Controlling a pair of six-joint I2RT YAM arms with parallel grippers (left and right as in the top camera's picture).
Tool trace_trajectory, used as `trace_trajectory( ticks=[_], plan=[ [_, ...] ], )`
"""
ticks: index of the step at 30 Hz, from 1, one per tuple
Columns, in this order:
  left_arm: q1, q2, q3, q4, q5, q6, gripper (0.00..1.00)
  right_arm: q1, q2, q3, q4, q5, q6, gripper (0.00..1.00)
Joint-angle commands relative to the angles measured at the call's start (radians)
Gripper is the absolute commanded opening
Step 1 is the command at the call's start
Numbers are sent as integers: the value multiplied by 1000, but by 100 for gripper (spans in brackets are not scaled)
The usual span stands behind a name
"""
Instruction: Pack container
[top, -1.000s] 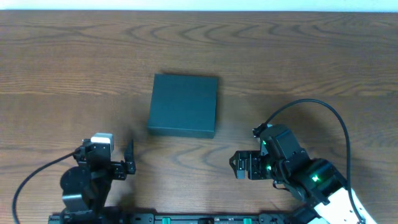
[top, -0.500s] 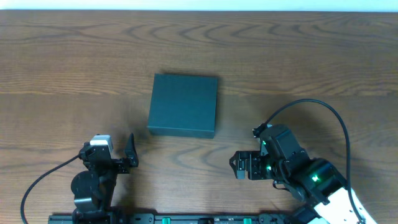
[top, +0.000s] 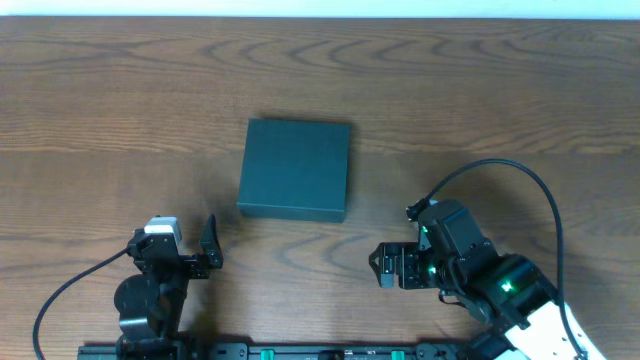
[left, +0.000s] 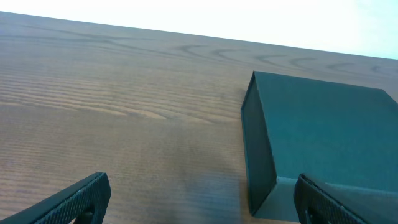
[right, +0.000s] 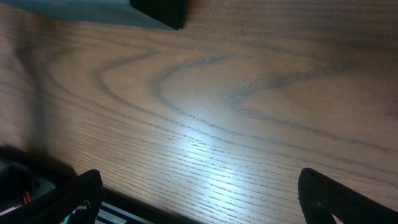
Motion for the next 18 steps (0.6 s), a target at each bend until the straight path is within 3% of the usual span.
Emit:
trace_trajectory(
  ticks=[1,10,13,18],
  plan=[
    [2,-8,-24,0,1,-11,95,11,0,-4,1,11,13,99],
    [2,-8,-24,0,1,-11,95,13,-3,-5,0,26,-7,99],
    [2,-8,-24,0,1,-11,95,-6,-72,-6,6,214,-185,99],
    [2,-8,-24,0,1,-11,95,-90,-319,-89,112,253,-537,99]
  ],
)
